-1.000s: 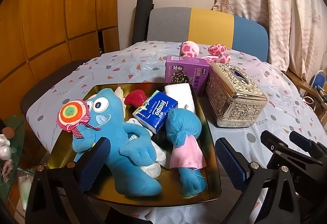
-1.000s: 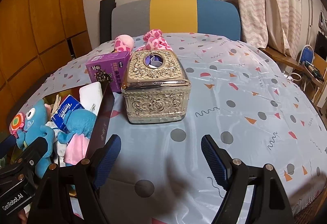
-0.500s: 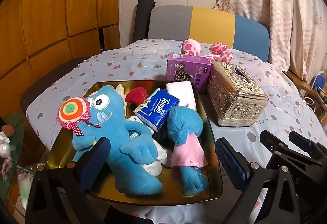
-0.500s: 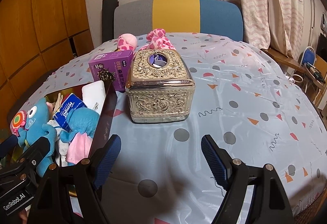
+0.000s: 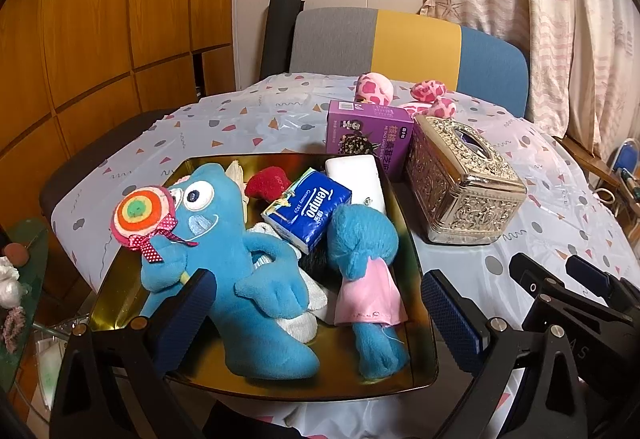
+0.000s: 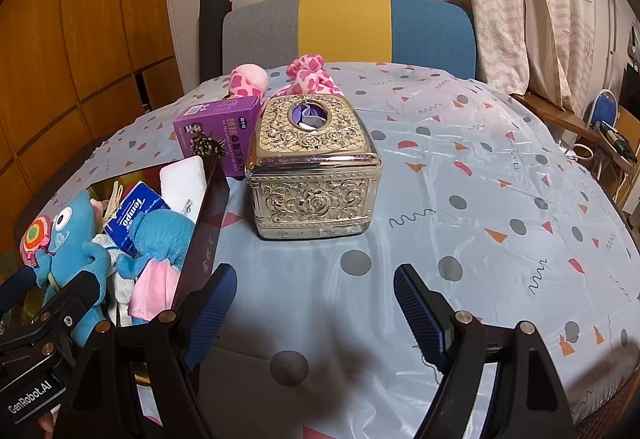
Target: Organize soft objects
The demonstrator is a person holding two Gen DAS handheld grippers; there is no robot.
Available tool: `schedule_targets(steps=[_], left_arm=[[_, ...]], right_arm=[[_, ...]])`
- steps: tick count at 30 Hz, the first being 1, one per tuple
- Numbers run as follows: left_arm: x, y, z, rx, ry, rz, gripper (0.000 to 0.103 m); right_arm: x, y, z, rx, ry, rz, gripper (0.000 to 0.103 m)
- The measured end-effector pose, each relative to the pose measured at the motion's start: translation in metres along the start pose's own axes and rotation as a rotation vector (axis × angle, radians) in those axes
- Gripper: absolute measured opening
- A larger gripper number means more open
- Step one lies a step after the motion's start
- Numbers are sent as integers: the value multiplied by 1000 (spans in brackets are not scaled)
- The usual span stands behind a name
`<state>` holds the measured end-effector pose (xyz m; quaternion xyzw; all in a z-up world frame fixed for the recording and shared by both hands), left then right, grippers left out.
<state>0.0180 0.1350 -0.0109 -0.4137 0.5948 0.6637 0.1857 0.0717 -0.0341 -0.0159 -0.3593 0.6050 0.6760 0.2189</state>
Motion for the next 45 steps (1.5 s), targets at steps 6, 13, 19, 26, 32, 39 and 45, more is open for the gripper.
schedule_targets(steps=[6, 13, 19, 26, 32, 39, 45], left_arm=[[0, 0, 1, -2, 1, 4, 103], [1, 0, 1, -3, 1, 5, 103], [1, 0, 2, -5, 1, 7, 103], [1, 0, 2, -5, 0, 10, 103], [2, 0, 2, -5, 0, 12, 103], [2, -1, 2, 3, 6, 18, 103], [2, 1, 4, -7, 5, -9, 101]], right_arm=[[0, 0, 0, -1, -1, 2, 82], [0, 0, 0, 0, -2, 3, 82], [0, 1, 1, 0, 0, 1, 82], [0, 1, 1, 0, -2, 1, 82], [0, 1, 1, 0, -2, 2, 82], [1, 0, 1, 2, -2, 3, 82], [3, -3, -2, 2, -12, 11, 82]])
Point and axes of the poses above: each gripper's, at about its wrist camera, not at the fingertips, and y roughly against the way its jaws point, z to its left, x to its underside, the point moved 4 cm from there along -y, roughly the way its jaws point, and after that the axes turned 1 degree about y, right-handed, at the moved point
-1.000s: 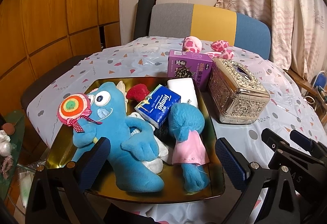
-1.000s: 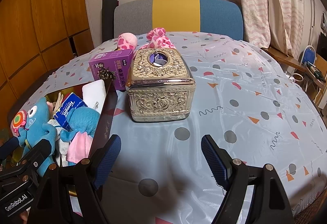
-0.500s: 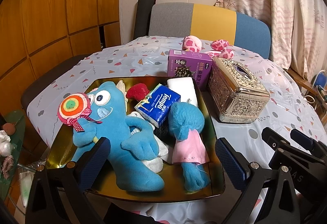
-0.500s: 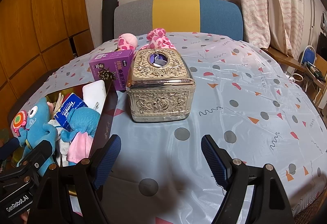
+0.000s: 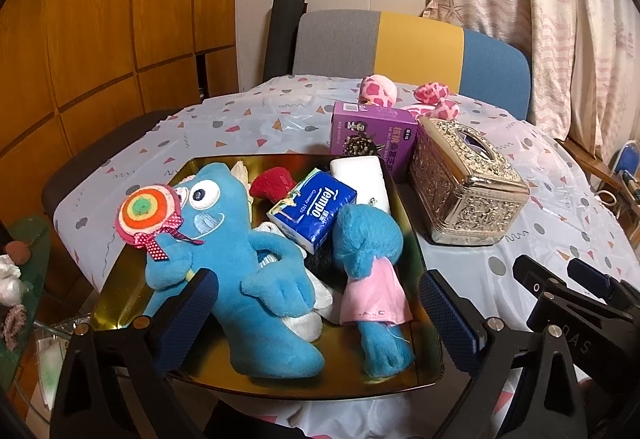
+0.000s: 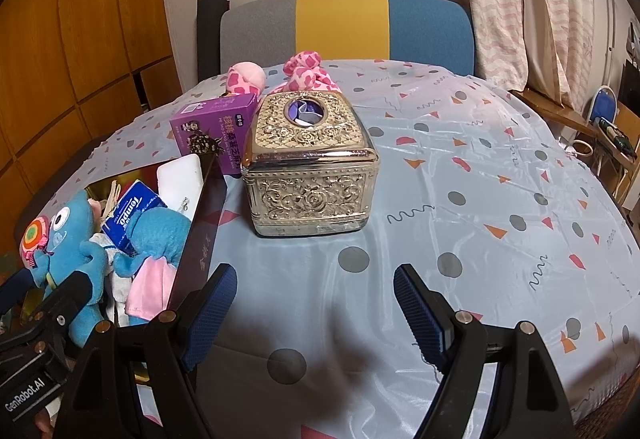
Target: Organize soft objects
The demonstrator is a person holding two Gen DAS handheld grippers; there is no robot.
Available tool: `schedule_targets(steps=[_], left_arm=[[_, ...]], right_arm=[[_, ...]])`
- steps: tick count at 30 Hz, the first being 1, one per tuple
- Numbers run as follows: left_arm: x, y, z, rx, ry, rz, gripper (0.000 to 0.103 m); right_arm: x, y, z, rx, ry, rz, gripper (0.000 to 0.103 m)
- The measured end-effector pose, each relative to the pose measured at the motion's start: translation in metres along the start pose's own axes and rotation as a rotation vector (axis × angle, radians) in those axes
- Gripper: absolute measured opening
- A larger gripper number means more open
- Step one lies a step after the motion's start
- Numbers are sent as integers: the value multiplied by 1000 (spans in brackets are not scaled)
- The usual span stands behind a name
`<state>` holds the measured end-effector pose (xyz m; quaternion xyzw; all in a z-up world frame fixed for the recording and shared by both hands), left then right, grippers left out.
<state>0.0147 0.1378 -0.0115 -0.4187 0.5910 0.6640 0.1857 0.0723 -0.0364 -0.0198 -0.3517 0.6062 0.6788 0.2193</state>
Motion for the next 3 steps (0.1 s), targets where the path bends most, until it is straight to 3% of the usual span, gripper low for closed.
schedule_targets(steps=[3], left_arm=[[0, -4, 1, 11, 5, 16, 103]], right_arm=[[1, -4, -2, -4, -8, 11, 82]])
Point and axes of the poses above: each gripper's, at about its wrist camera, not at the fingertips, and y roughly against the way its jaws point, z to its left, x to its underside, the point moved 4 cm from there along -y, roughly the way its jaws point, and after that the axes turned 1 degree about y, right-handed, at the moved point
